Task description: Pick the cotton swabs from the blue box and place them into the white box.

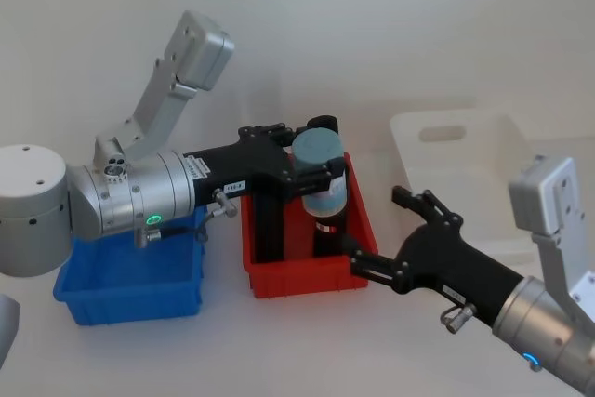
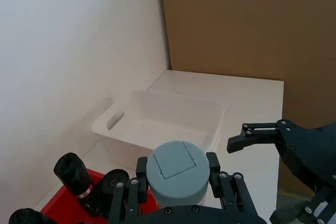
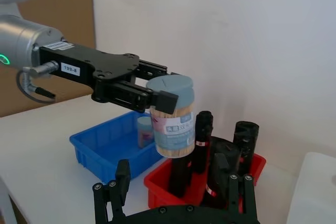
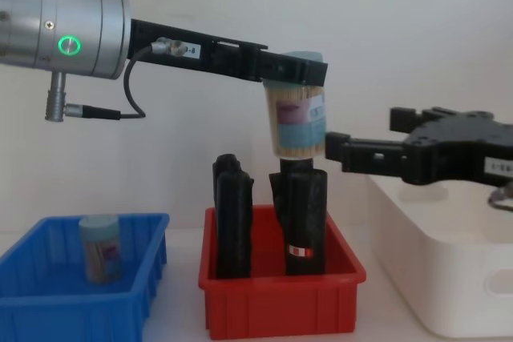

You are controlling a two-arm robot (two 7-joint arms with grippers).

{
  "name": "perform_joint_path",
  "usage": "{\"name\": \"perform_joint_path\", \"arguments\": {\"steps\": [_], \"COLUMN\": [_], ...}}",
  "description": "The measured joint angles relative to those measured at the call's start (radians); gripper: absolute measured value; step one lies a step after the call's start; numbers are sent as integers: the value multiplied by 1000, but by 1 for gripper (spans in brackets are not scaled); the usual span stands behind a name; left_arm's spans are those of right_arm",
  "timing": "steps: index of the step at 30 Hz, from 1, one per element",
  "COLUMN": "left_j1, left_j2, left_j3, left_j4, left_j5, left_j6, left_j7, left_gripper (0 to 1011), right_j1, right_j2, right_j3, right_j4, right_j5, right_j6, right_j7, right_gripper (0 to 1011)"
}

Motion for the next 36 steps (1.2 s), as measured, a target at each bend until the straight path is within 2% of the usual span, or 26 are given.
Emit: {"name": "perform_joint_path", "arguments": {"steps": [6, 15, 25, 36], "left_j1": [-1, -1, -2, -1], "left_j2": [-1, -1, -1, -1], "left_j3": [1, 1, 1, 1], "left_j4": [0, 0, 0, 0], "left_j5": [0, 0, 0, 0], "left_j6": [0, 0, 0, 0], "left_j7": [-2, -3, -4, -4], "left_gripper": [669, 669, 669, 669], "right_j1": [45, 108, 141, 147], "right_j2": [-22, -55, -67, -61], "right_j3": [-14, -30, -36, -37], "right_j4": [-1, 22, 39, 49], "right_j5": [-25, -71, -96, -99], "right_j6": [31, 72, 109, 129], "right_j7": [62, 101, 108, 98], "right_gripper": [1002, 1002, 1002, 1002]}}
